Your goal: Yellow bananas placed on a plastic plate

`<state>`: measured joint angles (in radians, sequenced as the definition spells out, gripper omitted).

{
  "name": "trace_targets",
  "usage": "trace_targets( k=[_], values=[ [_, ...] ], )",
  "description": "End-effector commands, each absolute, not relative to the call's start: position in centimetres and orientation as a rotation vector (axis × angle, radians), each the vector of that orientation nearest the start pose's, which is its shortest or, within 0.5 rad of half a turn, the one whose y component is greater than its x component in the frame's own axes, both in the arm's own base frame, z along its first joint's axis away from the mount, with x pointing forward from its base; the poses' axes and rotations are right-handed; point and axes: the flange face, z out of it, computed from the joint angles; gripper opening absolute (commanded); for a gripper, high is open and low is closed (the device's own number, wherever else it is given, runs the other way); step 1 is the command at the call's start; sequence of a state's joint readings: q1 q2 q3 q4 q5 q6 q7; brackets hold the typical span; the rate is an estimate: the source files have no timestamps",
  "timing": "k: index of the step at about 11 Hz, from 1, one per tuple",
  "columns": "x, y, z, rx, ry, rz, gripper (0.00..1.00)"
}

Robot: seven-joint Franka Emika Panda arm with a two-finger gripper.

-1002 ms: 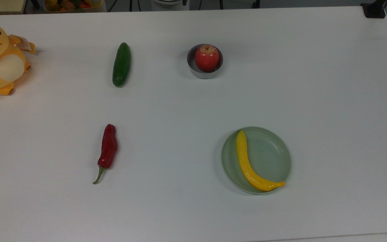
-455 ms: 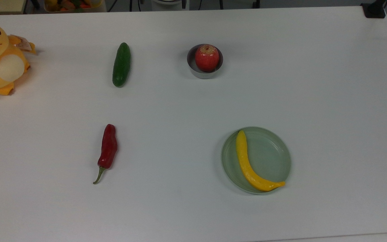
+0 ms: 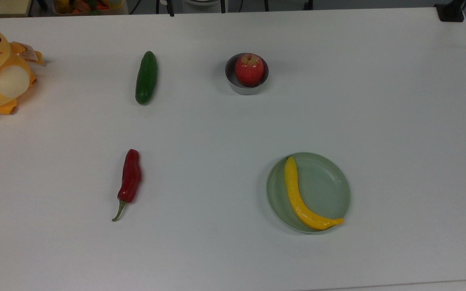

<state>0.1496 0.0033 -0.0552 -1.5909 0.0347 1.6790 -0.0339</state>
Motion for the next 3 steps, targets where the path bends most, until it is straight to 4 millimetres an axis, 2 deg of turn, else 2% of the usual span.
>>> trace_targets(
  k=[1, 3],
  values=[
    [55.99, 5.55, 62.1, -3.073, -0.279, -0.147, 1.0],
    [56.0, 5.73, 61.86, -3.073, -0.277, -0.14, 1.0]
  ],
)
